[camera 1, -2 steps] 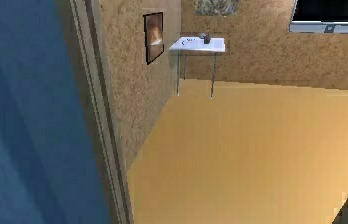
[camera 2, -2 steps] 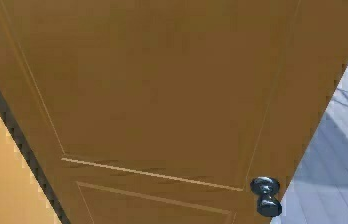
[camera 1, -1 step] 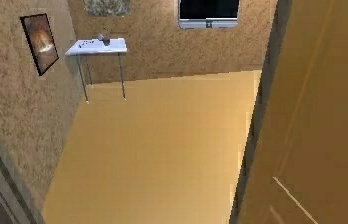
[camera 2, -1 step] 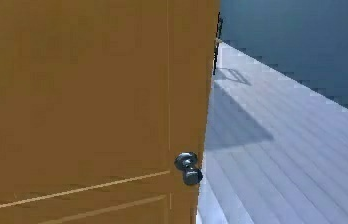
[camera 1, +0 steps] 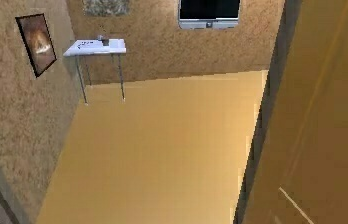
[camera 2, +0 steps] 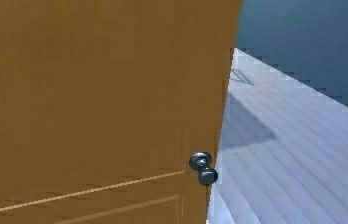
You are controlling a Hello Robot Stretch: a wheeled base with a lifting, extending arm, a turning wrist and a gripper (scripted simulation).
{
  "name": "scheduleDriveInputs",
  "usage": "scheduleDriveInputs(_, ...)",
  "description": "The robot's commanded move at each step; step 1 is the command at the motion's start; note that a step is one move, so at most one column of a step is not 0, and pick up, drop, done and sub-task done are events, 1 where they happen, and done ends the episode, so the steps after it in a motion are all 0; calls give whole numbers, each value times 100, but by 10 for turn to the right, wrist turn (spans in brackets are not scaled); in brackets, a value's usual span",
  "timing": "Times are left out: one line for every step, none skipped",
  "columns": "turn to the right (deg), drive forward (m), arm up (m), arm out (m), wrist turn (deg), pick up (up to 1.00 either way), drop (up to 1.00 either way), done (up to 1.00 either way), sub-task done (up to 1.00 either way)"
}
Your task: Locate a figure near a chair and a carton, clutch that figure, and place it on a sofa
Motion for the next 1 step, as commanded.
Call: scheduleDriveInputs(-120,0,0,0,0,0,0,0,0)
